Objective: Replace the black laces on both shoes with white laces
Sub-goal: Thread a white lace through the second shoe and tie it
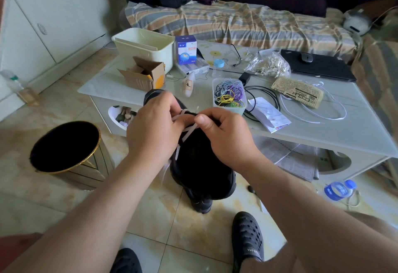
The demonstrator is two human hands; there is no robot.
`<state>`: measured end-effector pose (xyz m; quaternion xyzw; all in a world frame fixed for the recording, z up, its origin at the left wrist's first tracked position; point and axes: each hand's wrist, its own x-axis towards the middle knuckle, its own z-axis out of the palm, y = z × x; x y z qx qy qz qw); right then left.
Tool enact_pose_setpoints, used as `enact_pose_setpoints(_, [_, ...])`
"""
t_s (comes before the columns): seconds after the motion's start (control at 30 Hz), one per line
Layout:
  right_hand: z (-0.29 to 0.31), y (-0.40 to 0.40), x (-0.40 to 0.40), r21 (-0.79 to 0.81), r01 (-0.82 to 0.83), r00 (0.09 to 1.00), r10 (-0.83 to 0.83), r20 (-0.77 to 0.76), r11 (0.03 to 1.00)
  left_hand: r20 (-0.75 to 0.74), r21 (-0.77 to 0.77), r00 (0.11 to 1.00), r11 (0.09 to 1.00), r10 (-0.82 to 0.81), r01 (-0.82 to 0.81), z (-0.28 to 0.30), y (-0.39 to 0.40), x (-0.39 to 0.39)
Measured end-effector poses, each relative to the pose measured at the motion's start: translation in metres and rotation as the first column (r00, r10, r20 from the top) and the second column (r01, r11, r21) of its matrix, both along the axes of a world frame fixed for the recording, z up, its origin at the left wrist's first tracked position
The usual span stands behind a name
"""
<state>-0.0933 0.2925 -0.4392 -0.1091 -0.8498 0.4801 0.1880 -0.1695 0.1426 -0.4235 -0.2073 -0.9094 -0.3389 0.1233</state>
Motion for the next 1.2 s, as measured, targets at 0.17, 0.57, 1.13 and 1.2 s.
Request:
enact_pose_setpoints(0.17, [-0.007, -0.006, -0.003, -0.067, 0.093, 0.996, -0.092, 0.019, 0.993, 0.041, -0.11, 0.991, 0.985, -0.129, 0.132, -0.002, 0.001, -0.001])
enact_pose_setpoints(0.57, [0.004, -0.014, -0.007, -0.282, 0.122, 0.992, -0.105, 0.075, 0.952, -0.217, -0.081, 0.961, 0.984, -0.173, 0.159, -0.008, 0.0, 0.002])
enact_pose_setpoints(1.13, [0.007, 0.004, -0.011, -0.344, 0.444, 0.868, -0.493, -0.065, 0.827, 0.514, 0.286, 0.846, 0.958, -0.14, -0.016, -0.037, 0.009, 0.015])
enact_pose_setpoints(1.2, [0.006, 0.0, -0.01, -0.413, 0.386, 0.892, -0.447, -0.06, 0.825, 0.38, 0.254, 0.922, 0.967, -0.079, -0.022, -0.035, 0.008, 0.009])
